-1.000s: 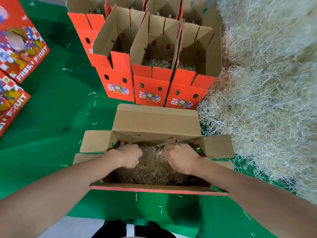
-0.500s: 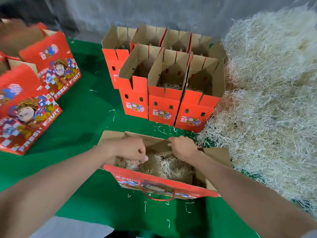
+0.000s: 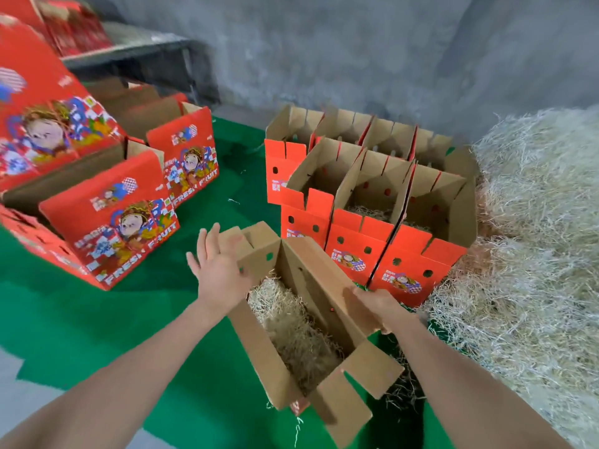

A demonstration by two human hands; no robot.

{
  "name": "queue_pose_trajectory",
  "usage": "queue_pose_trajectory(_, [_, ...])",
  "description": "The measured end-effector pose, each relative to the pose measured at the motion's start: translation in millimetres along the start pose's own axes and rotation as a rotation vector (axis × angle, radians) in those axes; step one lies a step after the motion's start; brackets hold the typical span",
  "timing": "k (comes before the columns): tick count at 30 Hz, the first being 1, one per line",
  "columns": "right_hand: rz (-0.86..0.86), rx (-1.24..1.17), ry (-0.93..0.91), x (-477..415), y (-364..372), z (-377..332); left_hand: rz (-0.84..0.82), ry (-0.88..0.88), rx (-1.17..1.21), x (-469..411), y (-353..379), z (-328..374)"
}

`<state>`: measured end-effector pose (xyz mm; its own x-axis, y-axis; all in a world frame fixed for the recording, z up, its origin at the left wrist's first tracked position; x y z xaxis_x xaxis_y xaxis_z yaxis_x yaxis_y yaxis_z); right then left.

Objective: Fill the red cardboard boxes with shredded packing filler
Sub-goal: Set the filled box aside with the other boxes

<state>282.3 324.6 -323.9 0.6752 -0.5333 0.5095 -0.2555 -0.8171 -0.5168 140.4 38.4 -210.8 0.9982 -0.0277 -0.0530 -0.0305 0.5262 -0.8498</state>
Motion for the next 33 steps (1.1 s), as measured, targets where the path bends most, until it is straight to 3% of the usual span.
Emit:
queue_pose_trajectory(3, [0.021,-0.285,0.048,3.6,6.7,9.1,-0.042,-0.123,0.218,-6.4,-9.1,-8.1])
queue_pose_trajectory(6, [0.088,-0.226,-0.062,3.1,4.0,-8.1,-0.093,-0.192,0.402,-11.7,-11.1,-5.7])
queue_pose_trajectory(9, [0.141,-0.229,-0.233,7.0,-0.3,-40.2,-0.138,-0.158,0.426,-11.3,-3.0,2.6])
queue_pose_trajectory(14, [0.296,-0.108,-0.489,23.6,-7.0,-93.4,0.005,-0.139,0.43,-37.6,-27.2,3.8])
queue_pose_trajectory(17, [0.194,-0.114,-0.739,46.5,14.2,-124.4,-0.018,-0.164,0.453,-40.2,-30.4,9.0])
queue_pose_trajectory(19, [0.02,0.069,-0.898,57.6,41.3,-131.4,-0.048,-0.271,0.409,-20.6,-12.1,-3.0])
queue_pose_trajectory(21, [-0.236,0.333,-0.883,57.8,72.6,-114.9,-0.198,-0.456,0.523,11.7,20.0,-22.8])
queue_pose_trajectory(23, [-0.453,0.591,-0.743,50.9,93.9,-88.3,-0.35,-0.636,0.713,35.4,45.5,-36.7])
queue_pose_trajectory(25, [-0.523,0.716,-0.656,45.4,100.9,-79.8,-0.439,-0.71,0.791,36.8,54.6,-38.6])
queue_pose_trajectory(29, [-0.313,0.605,-0.68,30.3,99.7,-109.6,-0.507,-0.634,0.977,6.0,40.8,-31.0])
queue_pose_trajectory(33, [-0.137,0.372,-0.611,21.1,105.2,-126.2,-0.625,-0.579,1.011,-34.3,27.0,-29.8])
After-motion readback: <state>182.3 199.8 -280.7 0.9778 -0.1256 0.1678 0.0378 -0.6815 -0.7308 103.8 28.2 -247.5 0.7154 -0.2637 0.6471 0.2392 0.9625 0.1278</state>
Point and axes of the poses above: each hand's wrist, its own x-axis away from the middle knuckle, its own y-axis out of the palm, z = x × y, the point moved 8 cm from there along -x, towards the middle knuckle, and after that the axes turned 14 degrees about -y, right-handed, at the moved point
